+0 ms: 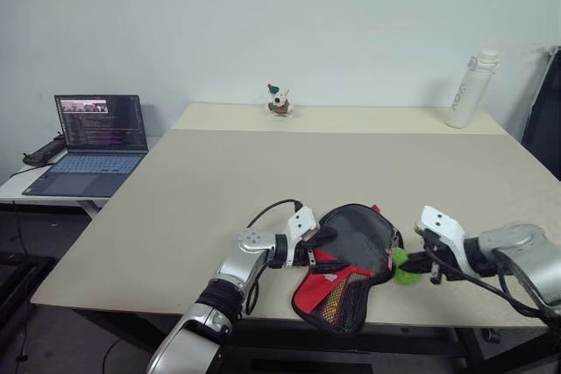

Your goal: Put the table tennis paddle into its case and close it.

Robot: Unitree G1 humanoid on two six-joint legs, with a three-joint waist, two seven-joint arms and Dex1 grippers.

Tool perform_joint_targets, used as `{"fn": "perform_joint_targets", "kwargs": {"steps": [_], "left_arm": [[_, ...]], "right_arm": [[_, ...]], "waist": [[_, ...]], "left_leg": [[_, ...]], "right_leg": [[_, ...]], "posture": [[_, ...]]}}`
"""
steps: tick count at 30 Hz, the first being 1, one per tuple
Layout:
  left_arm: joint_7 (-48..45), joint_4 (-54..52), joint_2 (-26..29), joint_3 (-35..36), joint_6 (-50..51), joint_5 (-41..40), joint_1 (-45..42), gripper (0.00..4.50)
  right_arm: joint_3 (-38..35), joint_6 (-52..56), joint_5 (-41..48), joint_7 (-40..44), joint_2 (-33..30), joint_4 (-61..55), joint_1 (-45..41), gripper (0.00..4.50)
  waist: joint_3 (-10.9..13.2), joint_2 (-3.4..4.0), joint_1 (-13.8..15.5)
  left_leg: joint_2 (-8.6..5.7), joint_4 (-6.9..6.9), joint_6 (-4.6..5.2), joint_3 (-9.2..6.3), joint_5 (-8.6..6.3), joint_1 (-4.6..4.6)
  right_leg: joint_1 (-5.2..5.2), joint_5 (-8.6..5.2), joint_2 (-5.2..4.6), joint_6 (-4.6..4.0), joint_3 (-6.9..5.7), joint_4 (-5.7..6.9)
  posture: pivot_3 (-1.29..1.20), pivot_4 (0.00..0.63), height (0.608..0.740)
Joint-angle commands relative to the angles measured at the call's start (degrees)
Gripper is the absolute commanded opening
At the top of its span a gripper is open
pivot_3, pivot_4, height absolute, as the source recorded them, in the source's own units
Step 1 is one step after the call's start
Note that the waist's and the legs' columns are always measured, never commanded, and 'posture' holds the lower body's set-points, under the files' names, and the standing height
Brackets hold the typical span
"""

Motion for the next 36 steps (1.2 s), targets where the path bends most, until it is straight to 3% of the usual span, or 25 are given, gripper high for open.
{"fn": "perform_joint_targets", "kwargs": {"steps": [1, 5, 9, 13, 17, 21, 25, 29, 36], "left_arm": [[-0.3, 1.7, 0.2, -2.1, 0.7, 2.3, 1.8, 4.5], [-0.3, -0.5, 0.6, -1.9, 1.3, 1.8, 2.2, 4.5], [-0.6, -4.8, 1.1, -1.4, 2.3, 0.7, 2.7, 4.5], [-1.8, -12.6, 3.1, -0.5, 5.7, -1.6, 3.8, 4.5], [-3.9, -23.3, 7.2, 2.8, 14.5, -7.3, 5.3, 4.5], [-4.6, -30.9, 10.8, 6.9, 25.5, -14.6, 5.6, 4.5], [-6.0, -33.4, 17.4, 11.4, 32.3, -18.8, 5.2, 4.5], [-6.1, -32.0, 22.9, 12.6, 31.2, -17.9, 6.8, 4.5], [-4.5, -32.9, 25.0, 13.3, 30.1, -17.8, 9.4, 4.5]], "right_arm": [[-1.3, 1.3, 1.9, 0.2, -1.5, 1.3, -2.2, 1.78], [-4.2, 2.0, 5.7, 4.0, -5.2, 2.6, -3.1, 3.16], [-6.7, 0.1, 7.7, 5.3, -7.7, 5.7, -4.5, 3.16], [-9.0, 0.0, 9.1, 2.6, -5.0, 11.6, -9.8, 3.16], [-11.7, -3.7, 7.1, -9.3, 5.5, 21.7, -17.4, 3.16], [-10.0, -8.3, 4.2, -14.7, 11.3, 28.5, -18.9, 3.16], [-9.2, -9.6, 4.1, -17.3, 17.0, 31.7, -19.3, 3.16], [-7.0, -14.0, 1.4, -19.2, 20.0, 35.3, -19.0, 3.16], [-4.4, -18.2, -1.9, -20.0, 23.0, 43.6, -20.4, 3.16]], "waist": [[0.0, -0.07, 0.0], [0.1, -0.09, 0.0], [0.1, -0.12, -0.3], [0.2, -0.23, -1.1], [0.3, -0.43, -2.0], [0.4, -0.43, -2.5], [0.5, -0.32, -2.7], [0.6, -0.26, -2.8], [0.6, -0.24, -2.8]], "left_leg": [[0.0, 0.05, 0.0, -0.02, 0.0, -0.01], [-0.05, 0.1, 0.01, -0.02, -0.01, -0.04], [-0.03, 0.09, 0.02, 0.0, -0.02, -0.05], [-0.02, 0.09, 0.02, 0.01, -0.02, -0.05], [0.32, 0.08, 0.01, 0.09, -0.01, -0.09], [0.65, 0.06, 0.01, 0.03, -0.01, -0.1], [0.61, 0.05, 0.01, 0.12, -0.01, -0.11], [0.61, 0.02, 0.01, 0.16, -0.01, -0.08], [0.65, 0.03, 0.01, 0.16, -0.01, -0.05]], "right_leg": [[0.03, 0.0, 0.0, 0.0, -0.01, -0.01], [0.03, 0.01, -0.03, 0.02, 0.0, -0.02], [0.0, 0.01, -0.03, 0.01, 0.01, 0.0], [-0.01, 0.01, -0.03, 0.01, 0.02, 0.01], [-0.15, 0.06, 0.06, -0.06, 0.08, 0.08], [-0.17, 0.07, 0.26, -0.1, 0.05, 0.11], [-0.19, 0.07, 0.26, -0.1, 0.14, 0.09], [-0.24, 0.1, 0.4, -0.15, 0.16, 0.13], [-0.23, 0.17, 0.47, -0.3, 0.17, 0.12]], "posture": [[0.0, 0.15, 0.74], [0.0, 0.15, 0.74], [0.0, 0.15, 0.74], [0.0, 0.15, 0.74], [0.0, 0.15, 0.74], [0.0, 0.15, 0.74], [0.0, 0.15, 0.74], [0.0, 0.15, 0.74], [0.0, 0.15, 0.74]]}}
